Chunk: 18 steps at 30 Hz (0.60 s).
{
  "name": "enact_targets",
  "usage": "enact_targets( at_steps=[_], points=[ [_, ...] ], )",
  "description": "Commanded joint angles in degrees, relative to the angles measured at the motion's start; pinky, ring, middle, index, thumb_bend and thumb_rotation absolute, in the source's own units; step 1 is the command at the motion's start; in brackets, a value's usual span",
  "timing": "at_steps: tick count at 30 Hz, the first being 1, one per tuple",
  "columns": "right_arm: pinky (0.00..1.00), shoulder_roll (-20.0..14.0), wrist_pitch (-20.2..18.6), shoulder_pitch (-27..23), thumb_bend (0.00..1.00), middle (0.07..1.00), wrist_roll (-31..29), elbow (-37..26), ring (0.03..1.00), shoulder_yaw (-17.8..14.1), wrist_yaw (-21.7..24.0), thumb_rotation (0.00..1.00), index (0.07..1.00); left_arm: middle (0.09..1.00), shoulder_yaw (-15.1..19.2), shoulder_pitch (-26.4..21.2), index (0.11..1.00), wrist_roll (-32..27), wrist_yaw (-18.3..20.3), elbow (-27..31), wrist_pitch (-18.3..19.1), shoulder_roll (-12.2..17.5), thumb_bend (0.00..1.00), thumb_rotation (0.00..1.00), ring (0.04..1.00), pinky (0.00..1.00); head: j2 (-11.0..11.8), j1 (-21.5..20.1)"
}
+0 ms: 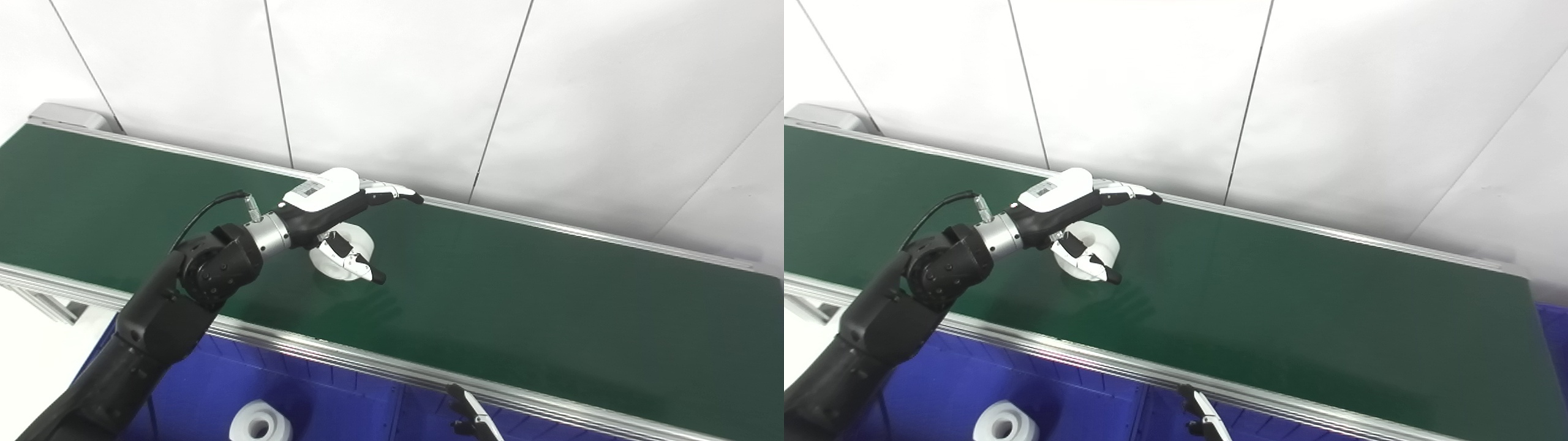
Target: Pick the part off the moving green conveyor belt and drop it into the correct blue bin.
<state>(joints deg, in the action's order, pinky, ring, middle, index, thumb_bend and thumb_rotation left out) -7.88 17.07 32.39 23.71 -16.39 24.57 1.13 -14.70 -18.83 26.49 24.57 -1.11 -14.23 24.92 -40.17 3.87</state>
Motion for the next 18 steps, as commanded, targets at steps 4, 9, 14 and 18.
enact_targets(
  at_steps=[4, 9, 14, 18],
  points=[
    [0.81, 0.4, 1.7, 0.6, 0.28, 0.936, -0.2, -1.9, 0.892, 0.2, 0.1, 0.63, 0.916, 0.940, -1.1, -2.7, 0.915, -1.5, 2.0, -4.1, 0.5, 1.0, 0.93, 0.25, 0.909, 0.81, -0.1, -0.2],
    [0.81, 0.4, 1.4, 0.8, 0.28, 0.937, -0.3, -2.2, 0.892, 0.3, 0.2, 0.64, 0.918, 0.970, -3.3, -4.3, 0.923, 1.5, 0.6, -9.5, -2.6, 1.1, 1.00, 0.25, 0.954, 0.87, -0.1, -0.4],
    [0.82, 0.6, 1.5, 0.9, 0.28, 0.936, -0.4, -2.1, 0.893, 0.2, 0.0, 0.63, 0.916, 0.999, -5.6, -7.5, 0.950, -0.1, 5.6, -15.9, -0.3, 1.0, 1.00, 0.21, 0.970, 0.88, -0.3, -0.8],
    [0.81, 0.9, 1.3, 1.0, 0.28, 0.932, -0.2, -2.3, 0.891, 0.4, 0.0, 0.63, 0.912, 0.881, -7.8, -9.6, 0.916, -0.2, 7.3, -22.3, 0.0, 0.2, 0.93, 0.01, 0.651, 0.49, -0.4, -1.3]
  ],
)
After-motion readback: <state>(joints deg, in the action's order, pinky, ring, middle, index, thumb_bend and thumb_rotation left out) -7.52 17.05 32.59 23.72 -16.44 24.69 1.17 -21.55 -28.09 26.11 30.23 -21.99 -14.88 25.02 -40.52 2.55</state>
